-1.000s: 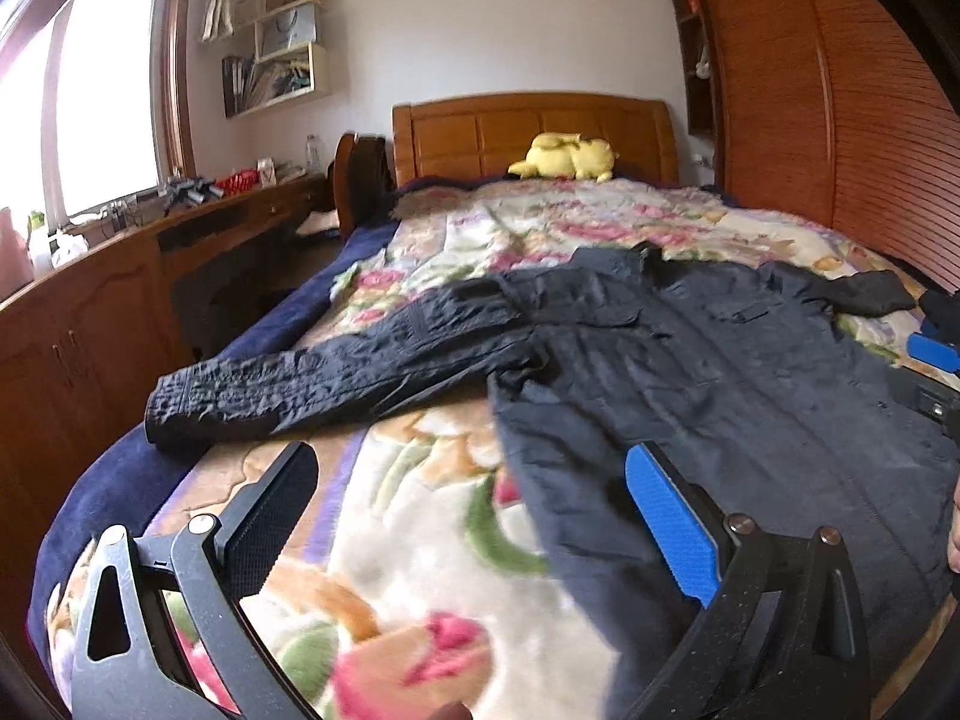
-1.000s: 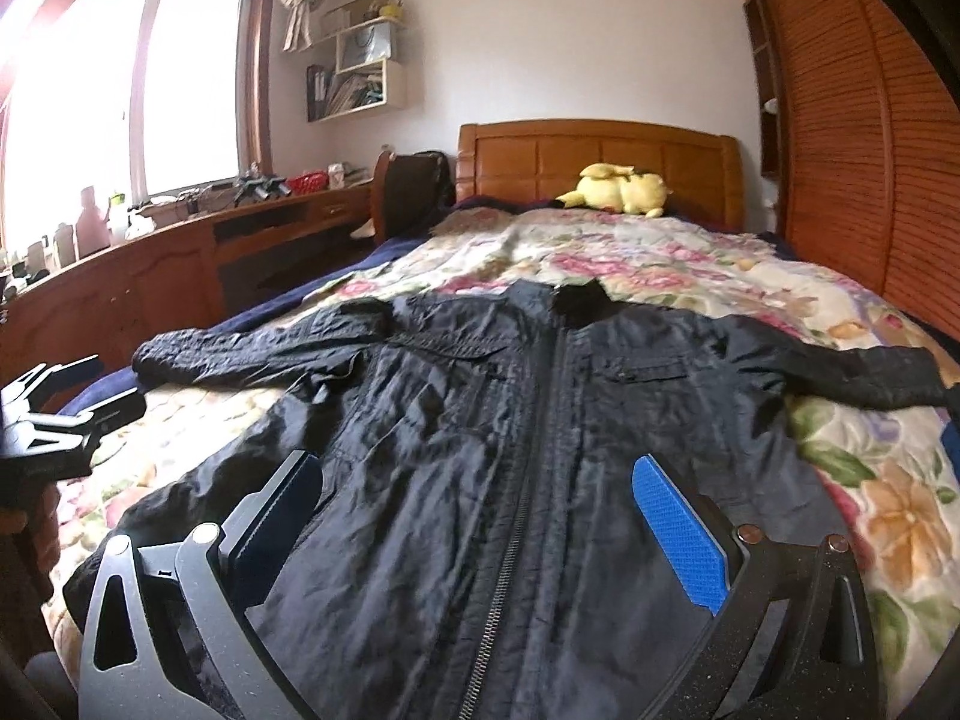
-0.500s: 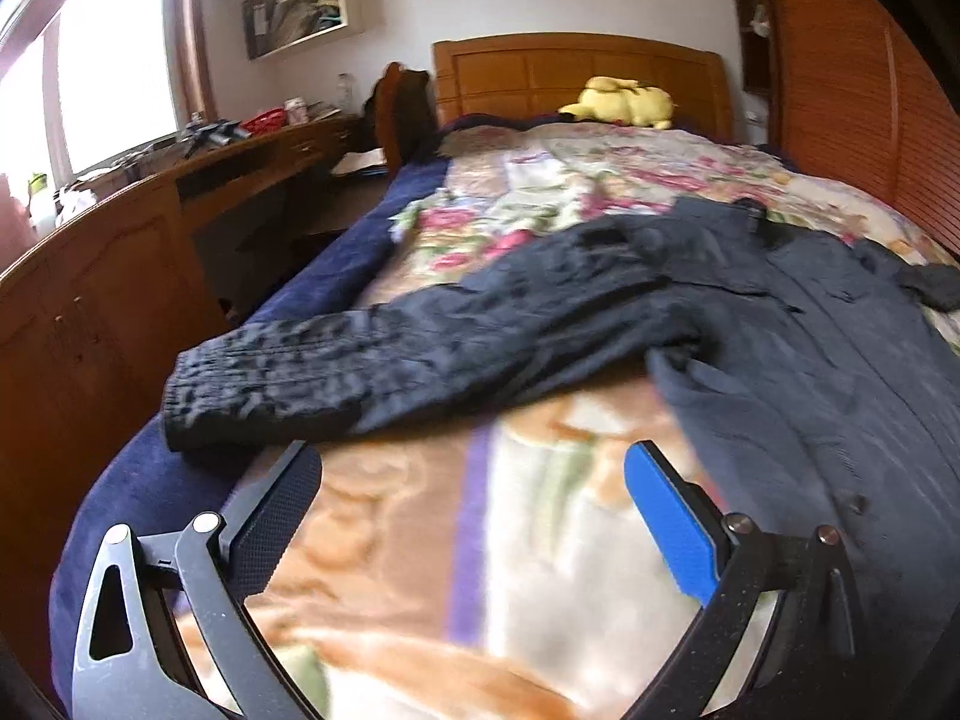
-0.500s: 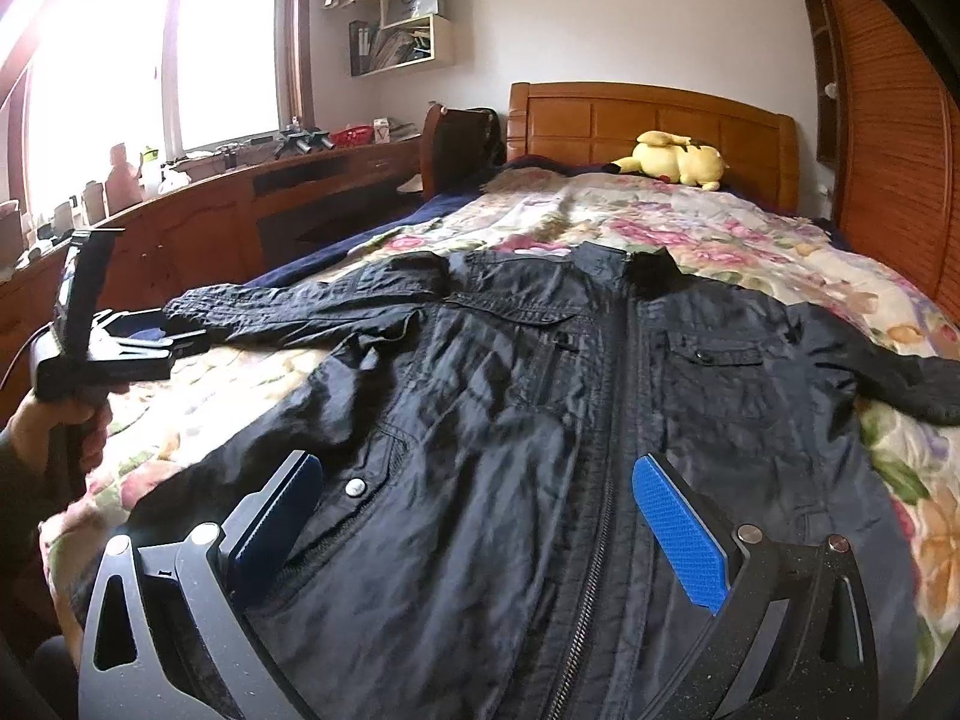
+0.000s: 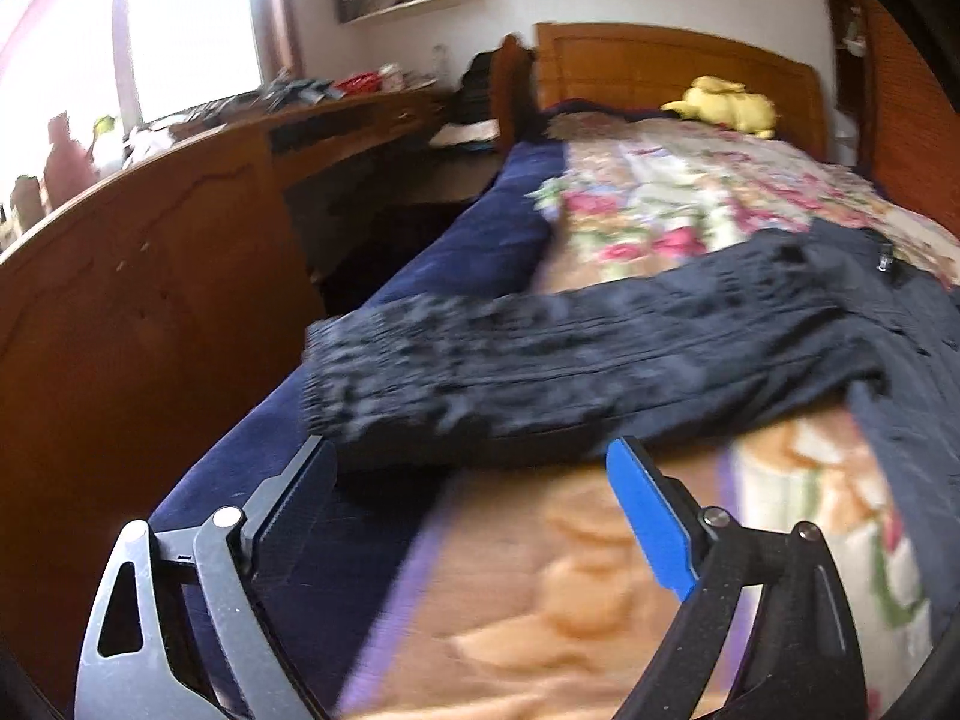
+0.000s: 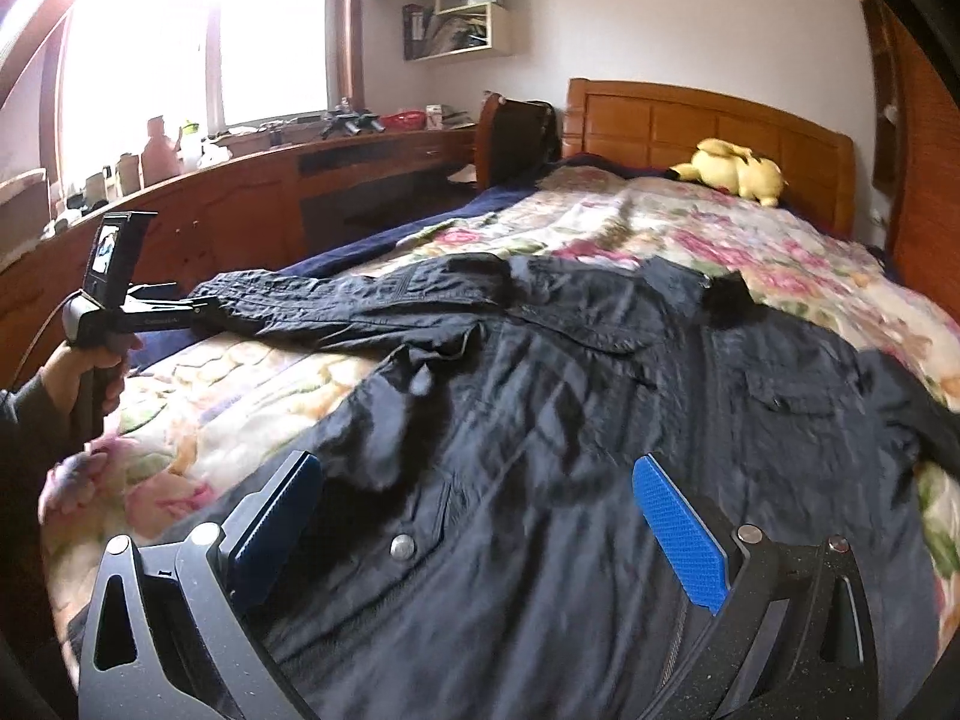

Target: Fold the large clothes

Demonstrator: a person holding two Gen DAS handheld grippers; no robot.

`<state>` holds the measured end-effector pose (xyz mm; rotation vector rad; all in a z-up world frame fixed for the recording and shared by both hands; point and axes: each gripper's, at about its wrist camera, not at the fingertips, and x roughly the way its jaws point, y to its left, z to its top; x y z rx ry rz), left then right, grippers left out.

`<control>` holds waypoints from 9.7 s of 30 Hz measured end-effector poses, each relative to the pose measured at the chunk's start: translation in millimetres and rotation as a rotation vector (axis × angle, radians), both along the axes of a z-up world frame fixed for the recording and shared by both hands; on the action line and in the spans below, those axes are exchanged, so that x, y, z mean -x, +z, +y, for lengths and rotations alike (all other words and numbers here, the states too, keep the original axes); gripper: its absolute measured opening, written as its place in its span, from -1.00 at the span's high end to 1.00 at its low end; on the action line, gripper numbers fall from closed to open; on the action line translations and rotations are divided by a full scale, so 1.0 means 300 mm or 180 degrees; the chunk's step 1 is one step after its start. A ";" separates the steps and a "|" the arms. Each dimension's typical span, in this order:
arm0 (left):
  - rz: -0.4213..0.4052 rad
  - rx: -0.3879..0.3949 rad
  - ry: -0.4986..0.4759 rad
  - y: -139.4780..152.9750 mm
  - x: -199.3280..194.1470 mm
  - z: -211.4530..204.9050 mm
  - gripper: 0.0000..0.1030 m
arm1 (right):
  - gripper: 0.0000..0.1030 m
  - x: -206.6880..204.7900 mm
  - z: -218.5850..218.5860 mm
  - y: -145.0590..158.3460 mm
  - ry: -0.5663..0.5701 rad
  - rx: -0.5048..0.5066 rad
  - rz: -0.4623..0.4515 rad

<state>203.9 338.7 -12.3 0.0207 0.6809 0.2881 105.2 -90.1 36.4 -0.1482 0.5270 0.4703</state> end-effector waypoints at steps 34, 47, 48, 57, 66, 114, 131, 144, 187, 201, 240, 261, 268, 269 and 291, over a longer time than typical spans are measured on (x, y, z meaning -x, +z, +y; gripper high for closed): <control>0.0023 0.0416 -0.0072 0.040 -0.113 0.052 0.61 | -1.00 -0.007 -0.037 -0.043 0.0108 -0.0184 0.0112; -0.0381 0.0192 -0.0860 0.415 -0.137 -0.511 0.63 | -1.00 0.020 -0.185 0.067 -0.0095 -0.0109 -0.0050; -0.0387 0.0177 -0.0925 0.426 -0.134 -0.558 0.63 | -1.00 0.020 -0.217 0.075 -0.0138 -0.0101 -0.0041; -0.0426 0.0144 -0.1478 0.497 -0.125 -0.927 0.64 | -1.00 0.034 -0.466 0.082 -0.0577 -0.0118 0.0018; -0.0490 0.0144 -0.2033 0.552 -0.091 -1.250 0.84 | -1.00 -0.001 -0.550 0.102 -0.0830 -0.0346 0.0086; -0.0636 0.0385 -0.1407 0.269 0.219 -0.828 -0.56 | -0.69 -0.321 -0.241 0.069 -0.0452 0.0008 0.0369; -0.0660 0.0297 -0.1204 0.286 0.239 -0.676 -0.58 | -0.55 -0.659 -0.063 -0.173 -0.0529 0.0134 0.1255; -0.0651 0.0236 -0.1134 0.264 0.230 -0.684 -0.58 | 0.91 -0.554 -0.087 -0.065 -0.0306 0.0196 0.0654; -0.0497 0.0449 -0.1441 0.224 0.174 -0.913 -0.58 | -0.34 -0.305 -0.814 0.039 -0.1824 0.0184 0.0501; -0.0546 0.0526 -0.1606 0.199 0.143 -1.100 -0.58 | -0.34 -0.387 -1.130 0.017 -0.2287 0.0143 0.0580; -0.0347 0.0349 -0.1658 0.084 0.127 -1.191 -0.58 | 0.92 -0.586 -1.204 0.092 -0.2643 -0.0086 0.0407; -0.0586 0.0243 -0.1582 0.189 0.209 -1.096 -0.58 | 0.93 -0.155 -0.472 0.403 -0.1097 0.0201 -0.0391; -0.0617 0.0201 -0.1555 0.205 0.230 -1.047 -0.58 | 0.93 -0.040 -0.293 0.183 -0.0638 0.0343 0.0139; -0.0629 0.0202 -0.1548 0.210 0.232 -1.040 -0.58 | 0.93 -0.027 -0.279 0.150 -0.0632 0.0377 0.0207; -0.0759 0.0412 -0.1645 0.270 0.254 -1.019 -0.58 | 0.52 0.188 -0.295 0.159 -0.0874 0.0271 0.0357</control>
